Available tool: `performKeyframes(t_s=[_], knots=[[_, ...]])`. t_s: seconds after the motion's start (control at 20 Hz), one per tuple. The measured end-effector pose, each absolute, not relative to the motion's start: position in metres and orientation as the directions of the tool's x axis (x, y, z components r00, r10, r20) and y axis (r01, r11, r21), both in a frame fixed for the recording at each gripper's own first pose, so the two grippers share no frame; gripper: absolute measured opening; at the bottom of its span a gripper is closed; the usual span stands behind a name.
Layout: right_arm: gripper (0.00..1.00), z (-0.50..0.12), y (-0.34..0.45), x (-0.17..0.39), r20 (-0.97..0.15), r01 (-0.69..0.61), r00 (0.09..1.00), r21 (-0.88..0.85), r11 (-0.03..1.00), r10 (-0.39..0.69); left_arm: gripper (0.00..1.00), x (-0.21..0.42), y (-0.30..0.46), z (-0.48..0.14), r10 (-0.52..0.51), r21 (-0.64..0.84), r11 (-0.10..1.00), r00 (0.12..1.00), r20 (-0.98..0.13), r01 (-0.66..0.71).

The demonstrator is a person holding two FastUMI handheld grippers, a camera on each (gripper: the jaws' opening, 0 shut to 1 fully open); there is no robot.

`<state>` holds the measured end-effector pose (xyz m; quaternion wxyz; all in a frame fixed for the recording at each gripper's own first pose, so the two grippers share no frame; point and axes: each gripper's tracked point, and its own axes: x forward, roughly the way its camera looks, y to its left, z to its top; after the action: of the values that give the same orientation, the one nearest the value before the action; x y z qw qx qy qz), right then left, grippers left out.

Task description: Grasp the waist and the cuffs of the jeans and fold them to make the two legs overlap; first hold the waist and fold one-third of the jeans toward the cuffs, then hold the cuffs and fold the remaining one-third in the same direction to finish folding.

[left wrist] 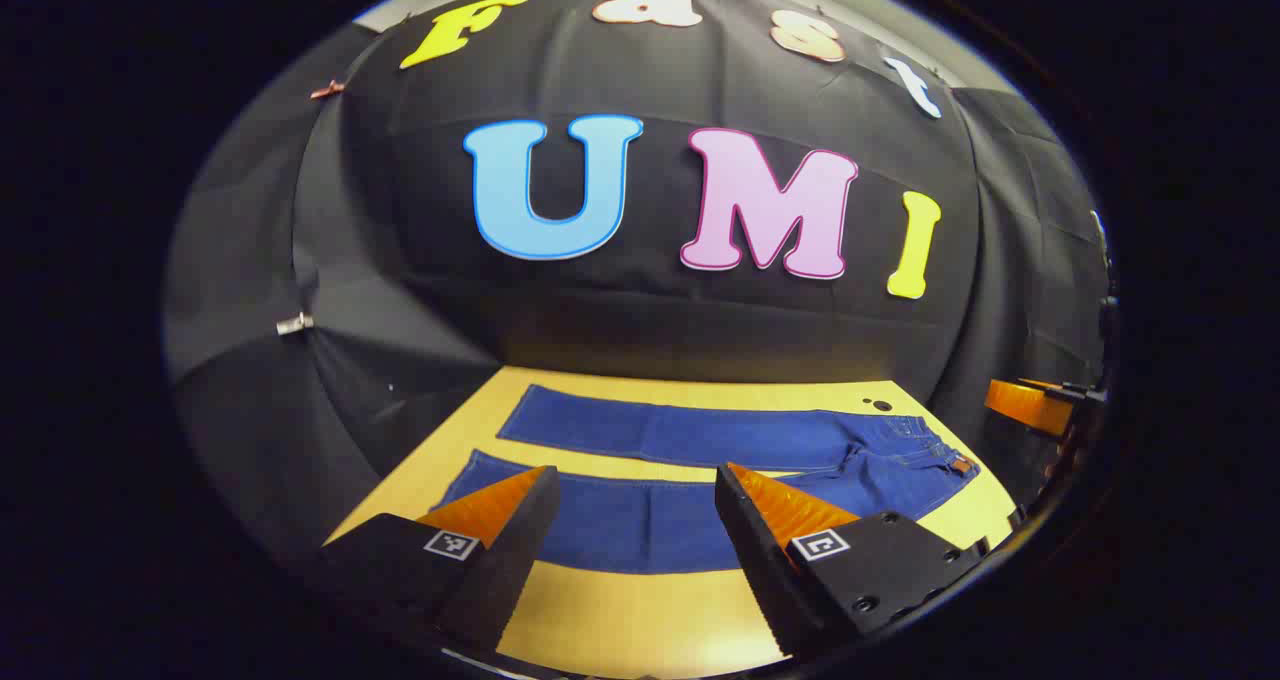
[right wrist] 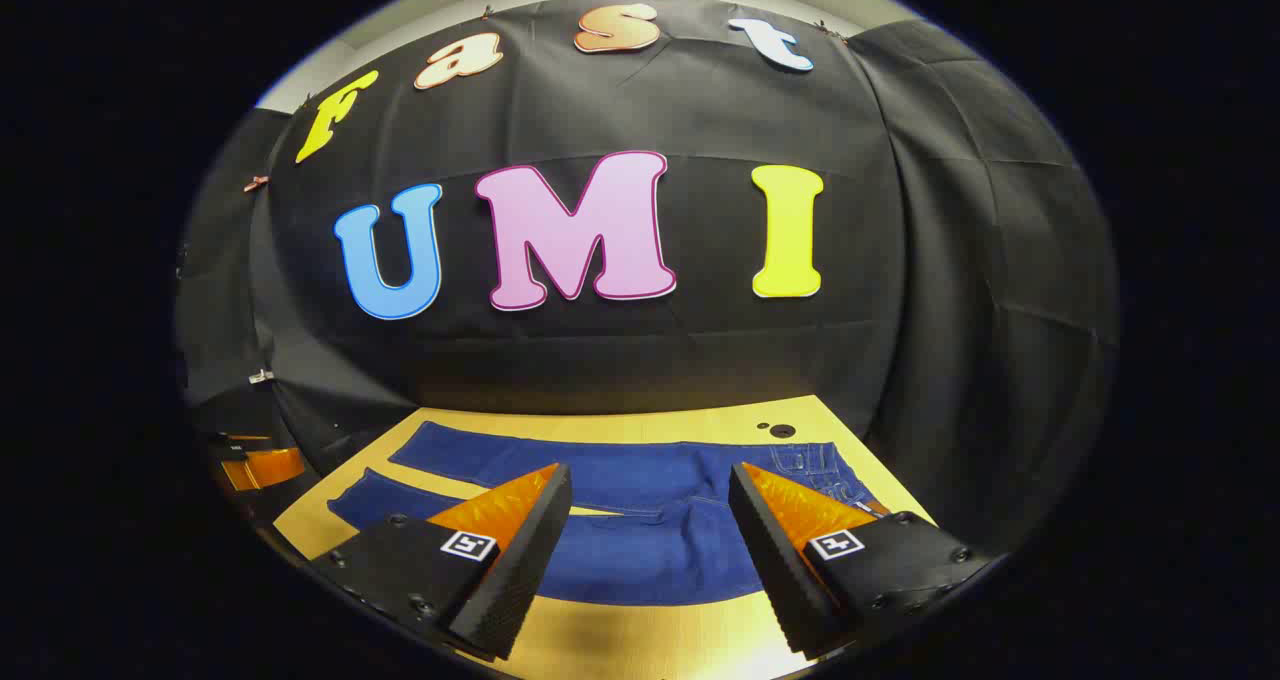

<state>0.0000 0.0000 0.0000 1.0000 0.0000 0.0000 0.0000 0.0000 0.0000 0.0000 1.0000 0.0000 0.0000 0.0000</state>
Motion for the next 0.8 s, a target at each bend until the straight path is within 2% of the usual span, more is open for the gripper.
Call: performKeyframes(t_s=[0.2,0.25,0.4,0.55,0.6,0.7,0.75,0.8], knots=[[0.97,-0.009,-0.016,-0.01,-0.02,0.03,0.999,-0.034,0.999,-0.031,0.97,0.001,-0.003,-0.005,-0.009,0.002,1.0,1.0,-0.008,0.009],[0.97,-0.01,-0.018,-0.012,-0.023,0.034,0.999,-0.036,0.999,-0.035,0.94,0.0,-0.002,-0.004,-0.013,0.01,1.0,1.0,-0.004,0.013],[0.97,-0.009,-0.025,-0.018,-0.017,0.052,0.998,-0.038,0.998,-0.052,0.98,0.005,-0.002,-0.001,-0.022,0.026,0.999,1.0,0.005,0.022],[0.96,-0.003,-0.029,-0.024,0.002,0.064,0.998,-0.044,0.997,-0.064,0.97,0.011,-0.006,0.007,-0.03,0.021,0.999,0.999,0.022,0.029],[0.96,-0.002,-0.03,-0.026,0.007,0.069,0.998,-0.047,0.996,-0.069,0.94,0.012,-0.006,0.009,-0.029,0.031,0.999,0.999,0.031,0.029],[0.96,0.0,-0.035,-0.03,0.016,0.079,0.997,-0.05,0.996,-0.078,0.97,0.017,0.002,0.017,-0.011,0.059,0.998,0.998,0.059,0.007],[0.97,0.0,-0.036,-0.032,0.017,0.081,0.997,-0.052,0.995,-0.081,0.94,0.019,0.006,0.022,-0.007,0.061,0.998,0.998,0.068,0.003],[0.97,0.0,-0.037,-0.034,0.017,0.084,0.996,-0.053,0.995,-0.083,0.97,0.019,0.008,0.024,-0.01,0.059,0.998,0.997,0.076,0.005]])
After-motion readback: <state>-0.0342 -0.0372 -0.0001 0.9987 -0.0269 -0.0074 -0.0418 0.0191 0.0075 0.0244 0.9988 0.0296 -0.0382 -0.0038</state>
